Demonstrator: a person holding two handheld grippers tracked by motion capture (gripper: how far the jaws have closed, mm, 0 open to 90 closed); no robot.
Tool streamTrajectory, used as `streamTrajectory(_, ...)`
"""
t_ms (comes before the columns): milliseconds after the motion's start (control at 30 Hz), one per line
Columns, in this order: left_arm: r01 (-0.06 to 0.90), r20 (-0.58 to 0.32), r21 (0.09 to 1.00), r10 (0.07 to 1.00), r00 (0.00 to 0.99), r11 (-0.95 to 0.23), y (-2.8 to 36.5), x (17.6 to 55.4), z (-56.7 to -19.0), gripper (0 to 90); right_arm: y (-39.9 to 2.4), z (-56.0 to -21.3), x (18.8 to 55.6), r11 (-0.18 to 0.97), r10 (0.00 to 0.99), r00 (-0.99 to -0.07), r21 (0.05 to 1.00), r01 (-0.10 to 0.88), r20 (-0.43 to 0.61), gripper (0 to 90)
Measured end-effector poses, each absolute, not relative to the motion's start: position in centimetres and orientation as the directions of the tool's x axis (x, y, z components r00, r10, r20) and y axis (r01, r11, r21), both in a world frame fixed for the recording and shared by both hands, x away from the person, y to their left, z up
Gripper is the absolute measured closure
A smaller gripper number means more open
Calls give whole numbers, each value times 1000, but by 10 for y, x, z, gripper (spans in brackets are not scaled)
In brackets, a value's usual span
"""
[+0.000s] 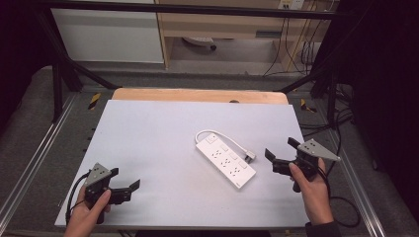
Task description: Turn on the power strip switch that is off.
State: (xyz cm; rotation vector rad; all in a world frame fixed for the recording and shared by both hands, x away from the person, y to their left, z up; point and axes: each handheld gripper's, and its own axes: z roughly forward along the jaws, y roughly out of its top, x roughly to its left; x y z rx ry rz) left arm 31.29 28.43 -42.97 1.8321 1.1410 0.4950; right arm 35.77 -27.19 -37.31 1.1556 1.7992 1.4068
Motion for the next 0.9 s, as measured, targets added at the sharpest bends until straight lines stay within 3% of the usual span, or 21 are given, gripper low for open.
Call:
streamTrajectory(500, 503, -117, 848, 864, 490, -170, 286, 313, -429, 61, -296, -397, 345, 97, 899, -434, 941, 324, 56, 44)
streamTrajectory(900, 499, -113, 849, 862, 494, -175, 284, 313, -428, 61, -294, -449, 346, 196, 880, -470, 842, 503, 76, 46)
